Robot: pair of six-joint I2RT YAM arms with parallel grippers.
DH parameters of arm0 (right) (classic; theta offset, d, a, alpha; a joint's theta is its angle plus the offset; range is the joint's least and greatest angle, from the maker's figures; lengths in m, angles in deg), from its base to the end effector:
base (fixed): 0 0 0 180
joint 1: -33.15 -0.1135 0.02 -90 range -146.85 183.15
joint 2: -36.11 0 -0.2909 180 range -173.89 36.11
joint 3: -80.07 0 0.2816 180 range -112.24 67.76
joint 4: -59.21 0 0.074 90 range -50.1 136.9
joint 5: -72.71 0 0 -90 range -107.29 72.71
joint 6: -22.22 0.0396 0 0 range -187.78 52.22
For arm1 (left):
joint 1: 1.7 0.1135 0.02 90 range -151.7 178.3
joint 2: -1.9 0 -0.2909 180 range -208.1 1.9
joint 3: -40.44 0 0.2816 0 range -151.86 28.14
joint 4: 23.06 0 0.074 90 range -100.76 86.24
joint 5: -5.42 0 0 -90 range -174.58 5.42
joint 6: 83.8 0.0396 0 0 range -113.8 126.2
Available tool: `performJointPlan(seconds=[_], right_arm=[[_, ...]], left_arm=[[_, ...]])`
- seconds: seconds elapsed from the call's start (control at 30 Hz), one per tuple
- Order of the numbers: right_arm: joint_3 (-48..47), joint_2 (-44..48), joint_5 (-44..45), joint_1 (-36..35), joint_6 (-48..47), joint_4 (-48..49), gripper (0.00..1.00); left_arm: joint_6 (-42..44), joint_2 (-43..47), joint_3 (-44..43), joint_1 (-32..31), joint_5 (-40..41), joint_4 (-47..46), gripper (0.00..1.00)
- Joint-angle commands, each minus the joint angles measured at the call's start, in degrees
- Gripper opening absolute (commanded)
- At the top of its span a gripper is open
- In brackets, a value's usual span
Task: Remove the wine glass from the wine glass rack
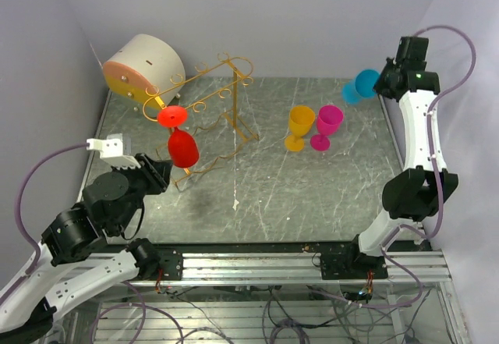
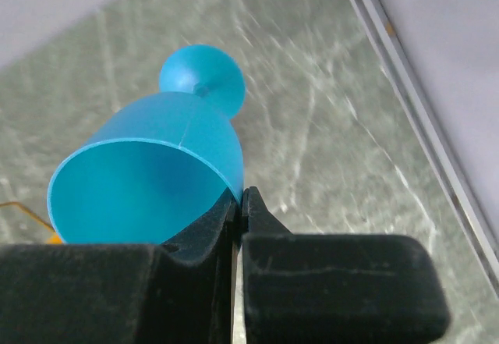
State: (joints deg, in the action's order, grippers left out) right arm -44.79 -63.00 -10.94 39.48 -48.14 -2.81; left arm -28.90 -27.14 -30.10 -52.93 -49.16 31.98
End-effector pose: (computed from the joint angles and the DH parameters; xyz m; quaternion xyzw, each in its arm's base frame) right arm 0.4081 -0.0497 0.4560 0.2245 0.8623 0.0032 0.4539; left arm 0.0679 -0.0479 0.4164 -0.0814 0.7673 -0.2290 0.5934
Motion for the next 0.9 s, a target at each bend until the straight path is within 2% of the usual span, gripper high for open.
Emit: performJointPlan(seconds=[0.0, 0.27, 0.67, 0.87], right_arm=[[8.44, 1.7, 0.91, 2.57, 1.66, 2.16, 0.0], [16.48, 1.78, 0.14, 4.57, -0.2, 1.04, 0.0], [21.58, 1.94, -1.68, 4.66, -1.98, 0.64, 0.0], [21.96, 1.95, -3.62, 4.57, -1.91, 0.78, 0.11]], left_arm=[[1.95, 2.79, 2.88, -0.13, 5.46, -0.41, 0.41], [1.52, 6.8, 5.47, -0.17, 7.85, 0.49, 0.4], [0.25, 9.55, 5.5, -0.15, 8.62, 2.23, 0.4], [-0.48, 10.11, 5.3, -0.13, 9.48, 3.14, 0.4]])
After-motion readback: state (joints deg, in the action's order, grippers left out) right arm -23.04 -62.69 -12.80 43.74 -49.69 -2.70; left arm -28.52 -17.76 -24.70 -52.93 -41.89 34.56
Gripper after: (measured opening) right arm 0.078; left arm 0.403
